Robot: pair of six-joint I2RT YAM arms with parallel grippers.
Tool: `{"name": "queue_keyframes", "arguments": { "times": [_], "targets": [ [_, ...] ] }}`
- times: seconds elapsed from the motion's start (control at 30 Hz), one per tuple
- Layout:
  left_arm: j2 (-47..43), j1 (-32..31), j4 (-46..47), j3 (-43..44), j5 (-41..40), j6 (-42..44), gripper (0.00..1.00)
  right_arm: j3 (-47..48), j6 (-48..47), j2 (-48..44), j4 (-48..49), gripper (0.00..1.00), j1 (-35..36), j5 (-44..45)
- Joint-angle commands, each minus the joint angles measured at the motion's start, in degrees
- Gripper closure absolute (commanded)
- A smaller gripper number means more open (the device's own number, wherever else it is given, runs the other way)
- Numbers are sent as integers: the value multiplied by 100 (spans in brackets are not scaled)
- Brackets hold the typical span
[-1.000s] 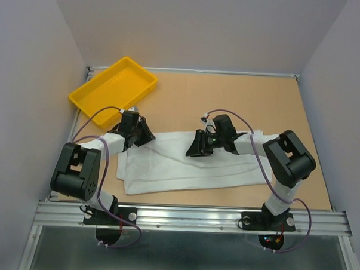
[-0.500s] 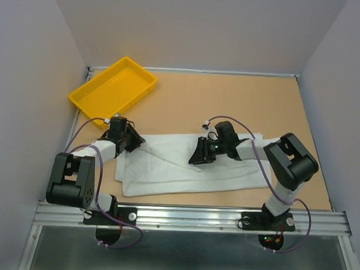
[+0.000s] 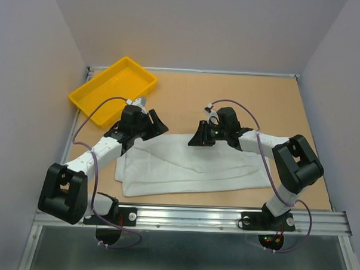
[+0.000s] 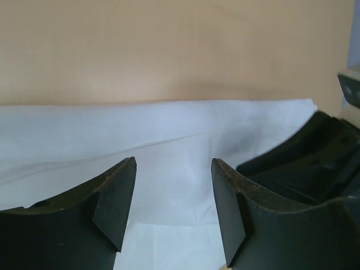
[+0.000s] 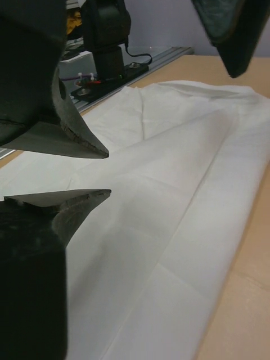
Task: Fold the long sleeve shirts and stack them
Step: Fold the shirt
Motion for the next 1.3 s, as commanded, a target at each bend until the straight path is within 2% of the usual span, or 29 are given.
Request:
{"name": "queue_keyframes", "arguments": {
  "times": [0.0, 0.1, 0.17, 0.33, 0.53, 0.63, 0.67, 0.73, 0.83, 0.97, 1.13, 1.27],
  "targets": [
    [584, -618, 389, 369, 796, 319, 35, 323, -61, 263, 93, 67, -124, 274],
    [1138, -909, 416, 519, 999, 355, 41, 306, 0, 509, 373, 70, -202, 344],
    [1333, -892, 495, 371, 947, 223, 46, 183, 140, 702, 758, 72, -343, 353],
    [1825, -664, 513, 72, 999, 170, 48, -204, 344, 1072, 1402, 75, -896, 81],
    [1852, -94, 285, -297, 867, 56, 52, -617, -69, 1116, 1411, 75, -1686, 89],
    [1634, 179, 153, -386, 832, 143, 52, -583, -288, 863, 1193, 75, -1811, 81],
    [1563, 198, 92, -368, 797, 187, 51, -513, -463, 765, 870, 75, -1811, 20],
    [1282, 198, -146, -237, 762, 319, 48, -477, -413, 546, 814, 75, -1794, -200],
    [922, 198, -330, -105, 701, 372, 43, -415, -351, 71, 586, 75, -1627, -446],
    [307, 207, -515, 1, 254, 416, 40, -144, -123, -150, 401, 75, -900, -745],
    [322, 408, -525, -113, -55, 346, 41, 401, 124, 192, 418, 75, 111, -921],
    [577, 567, -384, -219, -126, 346, 46, 797, 177, 649, 514, 75, 552, -921]
  ]
}}
